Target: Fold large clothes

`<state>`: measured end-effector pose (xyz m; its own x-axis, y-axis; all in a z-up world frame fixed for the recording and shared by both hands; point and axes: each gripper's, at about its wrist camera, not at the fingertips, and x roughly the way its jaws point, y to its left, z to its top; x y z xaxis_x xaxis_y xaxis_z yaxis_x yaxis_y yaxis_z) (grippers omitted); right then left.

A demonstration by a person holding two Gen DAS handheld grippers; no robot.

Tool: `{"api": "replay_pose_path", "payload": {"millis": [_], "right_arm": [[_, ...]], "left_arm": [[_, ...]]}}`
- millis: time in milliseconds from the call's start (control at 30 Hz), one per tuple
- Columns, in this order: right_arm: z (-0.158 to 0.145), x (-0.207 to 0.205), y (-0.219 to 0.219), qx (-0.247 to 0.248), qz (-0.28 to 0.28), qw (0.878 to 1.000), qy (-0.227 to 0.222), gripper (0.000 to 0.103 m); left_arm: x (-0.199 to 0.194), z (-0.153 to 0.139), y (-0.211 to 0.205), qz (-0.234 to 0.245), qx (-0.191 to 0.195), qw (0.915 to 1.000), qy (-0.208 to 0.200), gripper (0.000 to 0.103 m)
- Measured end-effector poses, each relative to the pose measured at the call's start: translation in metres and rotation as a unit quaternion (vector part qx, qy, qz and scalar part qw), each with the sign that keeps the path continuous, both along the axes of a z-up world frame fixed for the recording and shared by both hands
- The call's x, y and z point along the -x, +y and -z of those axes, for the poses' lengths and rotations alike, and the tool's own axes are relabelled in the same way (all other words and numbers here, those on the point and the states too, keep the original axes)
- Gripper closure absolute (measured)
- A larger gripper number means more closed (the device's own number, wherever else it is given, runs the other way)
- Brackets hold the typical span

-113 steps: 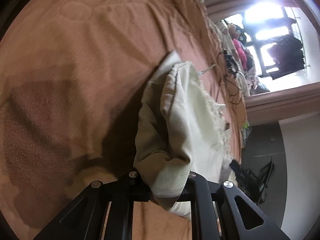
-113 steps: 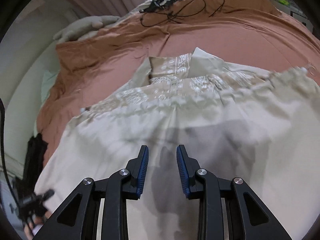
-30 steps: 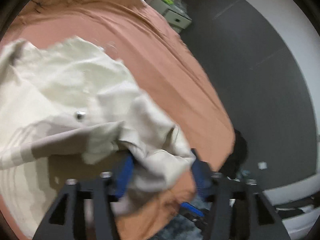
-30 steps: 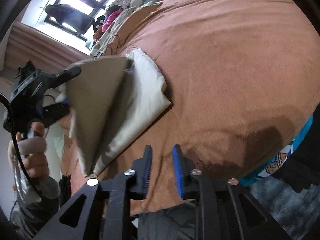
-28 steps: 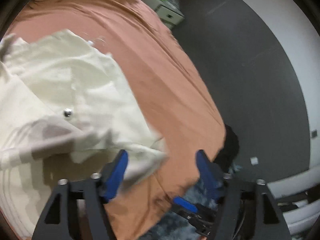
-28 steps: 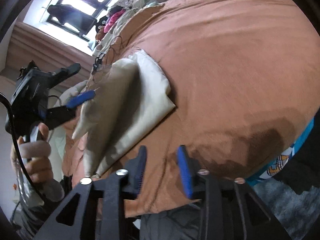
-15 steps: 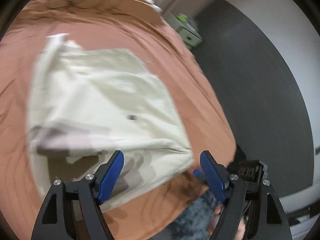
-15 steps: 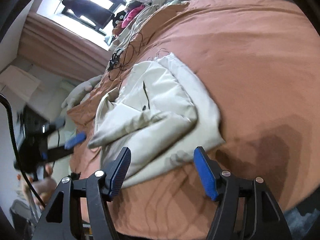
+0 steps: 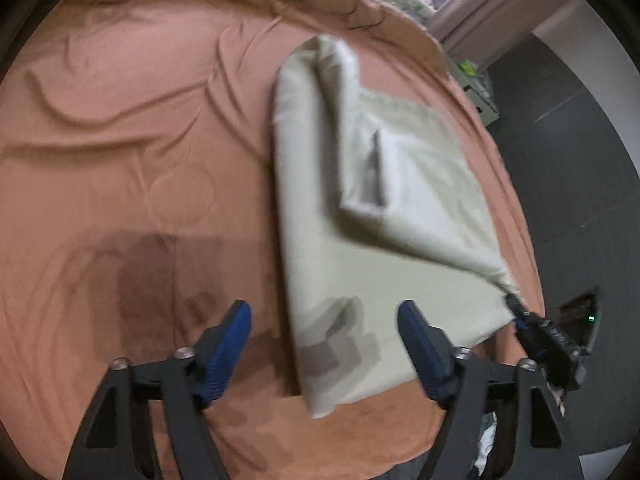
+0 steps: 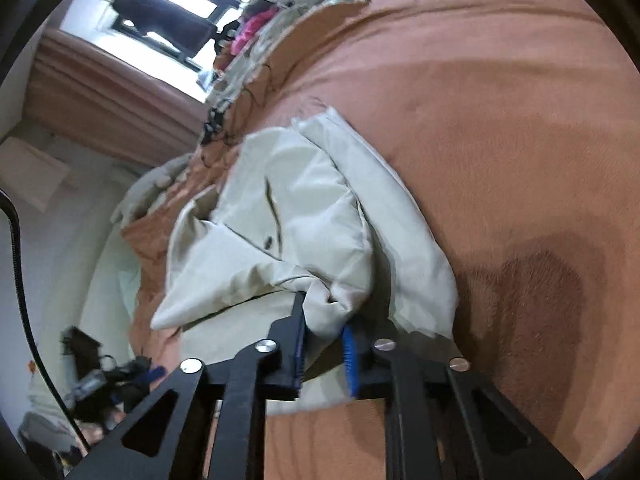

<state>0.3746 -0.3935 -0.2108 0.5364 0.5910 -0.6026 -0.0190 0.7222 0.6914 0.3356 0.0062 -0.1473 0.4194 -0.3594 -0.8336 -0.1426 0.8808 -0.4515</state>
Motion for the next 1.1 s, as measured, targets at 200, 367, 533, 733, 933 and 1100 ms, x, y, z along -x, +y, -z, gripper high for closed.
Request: {"api": "replay_pose_path", "payload": {"millis": [200, 367, 533, 733, 933, 1100], "right_arm": [[-0.005, 0.02, -0.008, 0.01, 0.017, 1.0, -0.009, 0.092], [0.005, 0.032, -0.017, 0.029, 0.033, 0.999, 0.007, 0.092], [0.002, 0.028, -0.013, 0.077, 0.025, 0.996, 0.03, 0.073], [-0.049, 0.032, -0.003, 0.17, 0.02, 0.985, -0.026, 0.043], [-0.072, 0.022, 0.042, 0.214, -0.065, 0.972, -0.069, 0.043], [-0.082, 0.016, 0.1, 0.253, -0.14, 0.952, -0.099, 0.043]], "left_arm": [[-0.005, 0.025, -0.013, 0.01, 0.02, 0.9995, 0.021, 0.06], [-0.01, 0.024, -0.03, 0.035, 0.033, 0.9988, 0.011, 0.068], [-0.02, 0.027, -0.039, 0.037, 0.027, 0.9989, 0.009, 0.068], [-0.013, 0.026, -0.029, 0.034, 0.049, 0.9982, 0.004, 0.068], [-0.004, 0.02, -0.012, 0.033, 0.064, 0.9973, -0.016, 0.068], [0.005, 0.011, 0.007, 0.029, 0.05, 0.9978, -0.033, 0.068]]}}
